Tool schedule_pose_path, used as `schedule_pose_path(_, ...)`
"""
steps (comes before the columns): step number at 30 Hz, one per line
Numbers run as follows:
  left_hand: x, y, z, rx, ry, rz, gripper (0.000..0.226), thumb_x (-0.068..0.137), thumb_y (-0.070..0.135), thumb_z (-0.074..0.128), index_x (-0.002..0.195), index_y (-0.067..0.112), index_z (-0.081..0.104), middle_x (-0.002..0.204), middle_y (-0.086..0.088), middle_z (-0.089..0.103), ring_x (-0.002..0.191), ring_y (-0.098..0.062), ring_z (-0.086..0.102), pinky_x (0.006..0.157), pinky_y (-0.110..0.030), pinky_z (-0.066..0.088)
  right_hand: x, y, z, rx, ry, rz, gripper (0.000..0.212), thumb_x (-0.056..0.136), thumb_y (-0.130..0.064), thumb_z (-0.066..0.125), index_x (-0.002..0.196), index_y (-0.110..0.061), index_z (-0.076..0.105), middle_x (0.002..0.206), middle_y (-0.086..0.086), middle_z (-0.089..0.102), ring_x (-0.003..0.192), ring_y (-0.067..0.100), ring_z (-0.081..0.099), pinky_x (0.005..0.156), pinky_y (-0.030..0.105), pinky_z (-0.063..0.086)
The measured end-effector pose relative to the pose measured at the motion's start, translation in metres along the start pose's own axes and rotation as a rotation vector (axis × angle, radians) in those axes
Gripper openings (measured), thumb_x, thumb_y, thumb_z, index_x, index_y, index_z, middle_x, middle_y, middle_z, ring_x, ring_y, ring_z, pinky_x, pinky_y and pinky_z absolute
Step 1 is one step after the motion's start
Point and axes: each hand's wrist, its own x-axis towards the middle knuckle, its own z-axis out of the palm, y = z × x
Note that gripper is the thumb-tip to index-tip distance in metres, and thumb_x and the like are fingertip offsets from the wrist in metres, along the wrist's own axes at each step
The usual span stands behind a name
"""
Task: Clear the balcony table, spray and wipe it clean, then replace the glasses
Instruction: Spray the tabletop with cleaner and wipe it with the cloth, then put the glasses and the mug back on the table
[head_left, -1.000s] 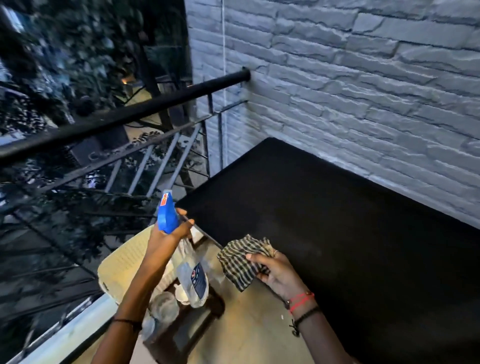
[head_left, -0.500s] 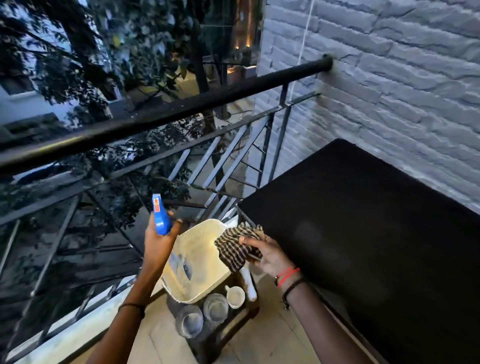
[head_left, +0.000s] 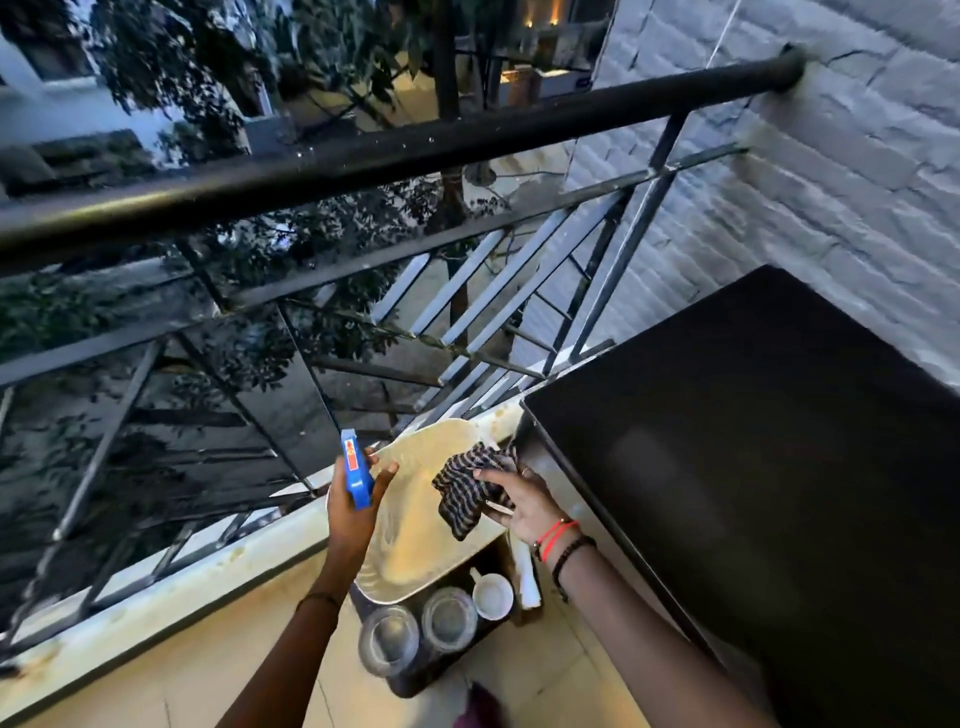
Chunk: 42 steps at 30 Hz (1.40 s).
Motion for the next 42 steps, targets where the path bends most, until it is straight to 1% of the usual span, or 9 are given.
schedule_pose_path(7, 0.0, -0.028, 0.002, 0.041, 0.079, -0.067, 0.032, 0.082, 0.019, 0.073, 0.107, 0.027, 0.054, 0.103, -0.011, 0.062, 0.097, -0.032, 0.061, 0.087, -0.05, 0.051, 0.029, 0.017, -0.001, 0.015, -0.022, 0.038, 0.024, 0.078, -0.002, 0.067, 0.096, -0.015, 0.059, 0.093, 0.007, 0.063, 0.086, 0.018, 0.058, 0.069, 0.033, 0.052)
schedule_pose_path(15, 0.0, -0.064, 0.002, 0.078, 0.093, -0.119, 0.05, 0.079, 0.034, 0.07, 0.122, 0.017, 0.05, 0.113, -0.009, 0.063, 0.102, -0.029, 0.062, 0.084, -0.053, 0.054, 0.066, 0.037, 0.005, -0.082, -0.015, 0.157, 0.024, 0.082, -0.004, 0.064, 0.099, -0.018, 0.055, 0.09, 0.004, 0.059, 0.078, 0.017, 0.056, 0.058, 0.031, 0.05)
schedule_pose_path(19, 0.001, -0.073, 0.007, 0.086, 0.123, -0.091, 0.061, 0.071, 0.063, 0.068, 0.118, 0.028, 0.05, 0.109, -0.006, 0.063, 0.097, -0.026, 0.064, 0.081, -0.051, 0.055, 0.088, 0.052, 0.017, -0.211, 0.008, 0.191, 0.031, 0.081, -0.004, 0.063, 0.108, -0.017, 0.053, 0.097, 0.008, 0.058, 0.076, 0.017, 0.055, 0.053, 0.029, 0.046)
schedule_pose_path(22, 0.002, -0.077, 0.01, 0.106, 0.144, -0.042, 0.051, 0.069, 0.069, 0.064, 0.111, 0.047, 0.047, 0.107, -0.007, 0.061, 0.095, -0.026, 0.063, 0.08, -0.048, 0.054, 0.109, 0.06, 0.028, -0.232, -0.064, 0.154, 0.03, 0.081, -0.006, 0.063, 0.106, -0.018, 0.054, 0.098, 0.008, 0.06, 0.08, 0.018, 0.057, 0.059, 0.029, 0.05)
schedule_pose_path(31, 0.008, -0.081, 0.013, 0.099, 0.186, 0.029, 0.046, 0.07, 0.064, 0.065, 0.111, 0.05, 0.049, 0.108, -0.006, 0.063, 0.09, -0.022, 0.065, 0.081, -0.049, 0.055, 0.178, 0.086, 0.025, -0.287, -0.199, 0.178, 0.044, 0.084, -0.007, 0.064, 0.124, -0.014, 0.048, 0.121, 0.008, 0.057, 0.108, 0.029, 0.055, 0.072, 0.039, 0.052)
schedule_pose_path(34, 0.005, -0.085, 0.013, 0.081, 0.183, 0.028, 0.074, 0.066, 0.071, 0.065, 0.123, 0.025, 0.051, 0.108, -0.004, 0.064, 0.087, -0.012, 0.064, 0.077, -0.042, 0.056, 0.186, 0.09, 0.013, -0.689, -0.035, 0.135, 0.032, 0.088, -0.013, 0.057, 0.119, -0.009, 0.05, 0.111, 0.015, 0.058, 0.09, 0.032, 0.06, 0.068, 0.038, 0.051)
schedule_pose_path(36, 0.003, -0.086, 0.014, 0.088, 0.184, 0.04, 0.067, 0.069, 0.062, 0.066, 0.126, 0.033, 0.047, 0.11, -0.003, 0.063, 0.09, -0.015, 0.064, 0.076, -0.035, 0.055, 0.185, 0.088, 0.008, -1.027, 0.037, 0.028, 0.03, 0.087, -0.014, 0.052, 0.114, -0.002, 0.055, 0.101, 0.019, 0.061, 0.082, 0.032, 0.061, 0.063, 0.035, 0.046)
schedule_pose_path(39, 0.002, -0.083, 0.016, 0.096, 0.217, 0.029, 0.054, 0.067, 0.061, 0.067, 0.114, 0.058, 0.041, 0.11, 0.001, 0.062, 0.09, -0.011, 0.063, 0.075, -0.03, 0.053, 0.183, 0.083, 0.007, -1.346, 0.043, -0.09, 0.035, 0.089, -0.015, 0.049, 0.12, -0.001, 0.056, 0.12, 0.02, 0.06, 0.109, 0.034, 0.057, 0.085, 0.036, 0.046)
schedule_pose_path(42, 0.001, -0.082, 0.02, 0.109, 0.236, 0.039, 0.059, 0.067, 0.063, 0.069, 0.116, 0.051, 0.039, 0.113, 0.001, 0.06, 0.097, -0.003, 0.06, 0.079, -0.029, 0.051, 0.177, 0.08, 0.009, -1.512, 0.029, -0.134, 0.02, 0.089, -0.015, 0.048, 0.102, -0.009, 0.063, 0.115, 0.019, 0.064, 0.106, 0.032, 0.059, 0.087, 0.036, 0.048)
